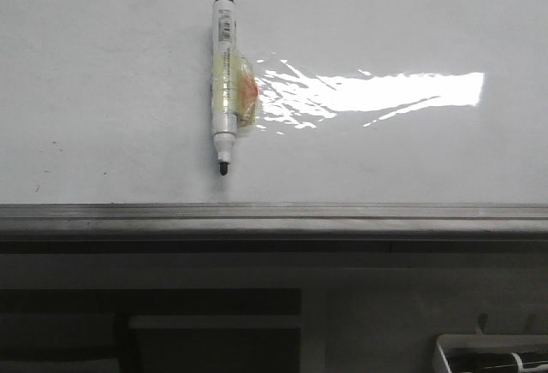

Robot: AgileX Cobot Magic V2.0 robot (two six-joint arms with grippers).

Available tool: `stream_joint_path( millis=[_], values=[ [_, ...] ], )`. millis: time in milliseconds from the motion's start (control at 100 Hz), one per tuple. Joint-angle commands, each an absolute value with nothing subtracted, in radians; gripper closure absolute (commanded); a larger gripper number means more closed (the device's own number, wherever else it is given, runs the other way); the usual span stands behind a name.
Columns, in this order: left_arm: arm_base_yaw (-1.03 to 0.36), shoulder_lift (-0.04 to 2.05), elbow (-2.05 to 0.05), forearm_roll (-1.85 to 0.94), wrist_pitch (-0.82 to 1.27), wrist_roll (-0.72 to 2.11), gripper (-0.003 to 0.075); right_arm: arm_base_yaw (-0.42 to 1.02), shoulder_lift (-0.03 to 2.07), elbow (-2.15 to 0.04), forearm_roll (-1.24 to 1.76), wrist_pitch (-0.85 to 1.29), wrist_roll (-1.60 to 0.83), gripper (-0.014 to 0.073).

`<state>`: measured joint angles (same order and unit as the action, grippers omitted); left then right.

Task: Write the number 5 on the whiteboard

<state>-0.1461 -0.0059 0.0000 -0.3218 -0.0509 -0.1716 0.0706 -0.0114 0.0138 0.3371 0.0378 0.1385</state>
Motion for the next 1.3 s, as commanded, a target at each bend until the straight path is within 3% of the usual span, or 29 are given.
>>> stream_joint_path(
  millis=[0, 370, 440, 510, 560, 640, 770, 840, 1210, 1290],
  values=[
    [-0.153, -0.015, -0.052, -0.351, 0.016, -0.181, 0.0741, 0.066, -0.028, -0.043, 0.360, 0.000, 0.135, 0.0655],
    [-0.155, 0.310, -0.332, -0.314, 0.229, -0.039, 0.0730, 0.066, 0.066, -0.249, 0.319, 0.248, 0.000, 0.0655],
    [-0.155, 0.394, -0.399, -0.314, 0.300, 0.062, 0.0665, 0.066, 0.107, -0.296, 0.319, 0.308, -0.028, 0.0654],
    [-0.159, 0.474, -0.459, -0.314, 0.365, 0.121, 0.0546, 0.066, 0.148, -0.338, 0.319, 0.358, -0.028, 0.0637],
    [-0.176, 0.520, -0.491, -0.316, 0.390, 0.127, 0.0442, 0.066, 0.176, -0.361, 0.319, 0.384, -0.034, 0.0587],
    [-0.218, 0.586, -0.529, -0.351, 0.423, 0.127, 0.0360, 0.066, 0.216, -0.389, 0.319, 0.413, -0.063, 0.0470],
    [-0.326, 0.671, -0.548, -0.437, 0.442, 0.171, 0.0355, 0.066, 0.272, -0.437, 0.319, 0.483, -0.109, 0.0253],
    [-0.395, 0.713, -0.548, -0.477, 0.432, 0.171, 0.0355, 0.066, 0.298, -0.456, 0.319, 0.508, -0.115, 0.0201],
    [-0.729, 0.956, -0.584, -0.569, 0.177, 0.170, 0.0356, 0.066, 0.341, -0.463, 0.319, 0.499, -0.115, 0.0207],
    [-0.757, 1.021, -0.615, -0.569, 0.137, 0.158, 0.0391, 0.066, 0.341, -0.463, 0.319, 0.499, -0.115, 0.0207]
  ],
)
